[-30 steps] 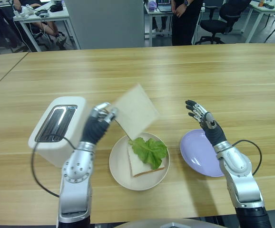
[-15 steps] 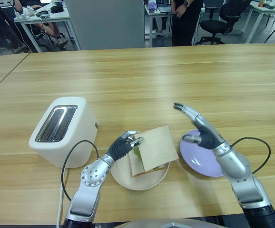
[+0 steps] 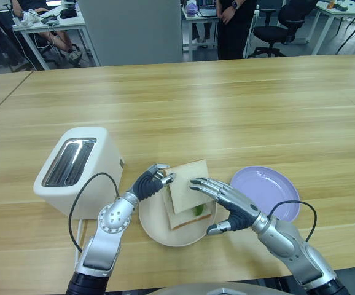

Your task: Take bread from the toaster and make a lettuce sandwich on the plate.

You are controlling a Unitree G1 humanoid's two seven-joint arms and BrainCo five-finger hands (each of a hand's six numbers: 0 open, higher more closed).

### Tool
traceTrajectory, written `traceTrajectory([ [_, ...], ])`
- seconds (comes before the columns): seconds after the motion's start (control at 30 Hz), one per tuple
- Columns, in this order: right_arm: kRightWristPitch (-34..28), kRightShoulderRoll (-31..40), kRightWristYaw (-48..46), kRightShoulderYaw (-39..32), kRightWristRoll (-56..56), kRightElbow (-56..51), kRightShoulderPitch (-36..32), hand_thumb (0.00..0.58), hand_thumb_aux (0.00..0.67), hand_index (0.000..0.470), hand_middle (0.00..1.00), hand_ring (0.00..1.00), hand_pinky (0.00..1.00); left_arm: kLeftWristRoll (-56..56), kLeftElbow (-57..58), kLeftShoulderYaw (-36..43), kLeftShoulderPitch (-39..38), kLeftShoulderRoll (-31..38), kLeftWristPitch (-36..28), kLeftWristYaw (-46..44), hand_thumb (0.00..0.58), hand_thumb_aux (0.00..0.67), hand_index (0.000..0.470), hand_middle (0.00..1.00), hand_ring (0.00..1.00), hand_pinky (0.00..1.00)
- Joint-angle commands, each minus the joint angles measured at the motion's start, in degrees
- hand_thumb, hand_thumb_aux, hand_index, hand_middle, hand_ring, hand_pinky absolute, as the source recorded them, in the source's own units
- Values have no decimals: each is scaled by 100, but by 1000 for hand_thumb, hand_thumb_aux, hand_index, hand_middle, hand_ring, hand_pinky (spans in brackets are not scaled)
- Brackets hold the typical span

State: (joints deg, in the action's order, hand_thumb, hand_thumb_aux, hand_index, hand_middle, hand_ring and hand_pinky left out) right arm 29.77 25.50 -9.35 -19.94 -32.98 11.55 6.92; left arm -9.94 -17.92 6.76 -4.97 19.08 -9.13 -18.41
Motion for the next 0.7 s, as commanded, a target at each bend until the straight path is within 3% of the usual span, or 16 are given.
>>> traceTrajectory([
  [0.03, -49, -84, -152, -167, -14, -212, -154, 0, 0, 0, 0, 0, 0, -123, 118, 36, -13, 50, -125, 43, 580, 670, 460, 1000, 1000, 1000],
  [0.4, -108, -233, -319, -496, -301, -468, -706, 0, 0, 0, 0, 0, 0, -229, 119, 244, -170, 127, -292, -93, 580, 670, 460, 1000, 1000, 1000],
  [0.7, -260, 61, -1184, -768, 12, -852, -862, 0, 0, 0, 0, 0, 0, -427, -373, 279, -546, 15, -722, 132, 580, 670, 460, 1000, 1000, 1000],
])
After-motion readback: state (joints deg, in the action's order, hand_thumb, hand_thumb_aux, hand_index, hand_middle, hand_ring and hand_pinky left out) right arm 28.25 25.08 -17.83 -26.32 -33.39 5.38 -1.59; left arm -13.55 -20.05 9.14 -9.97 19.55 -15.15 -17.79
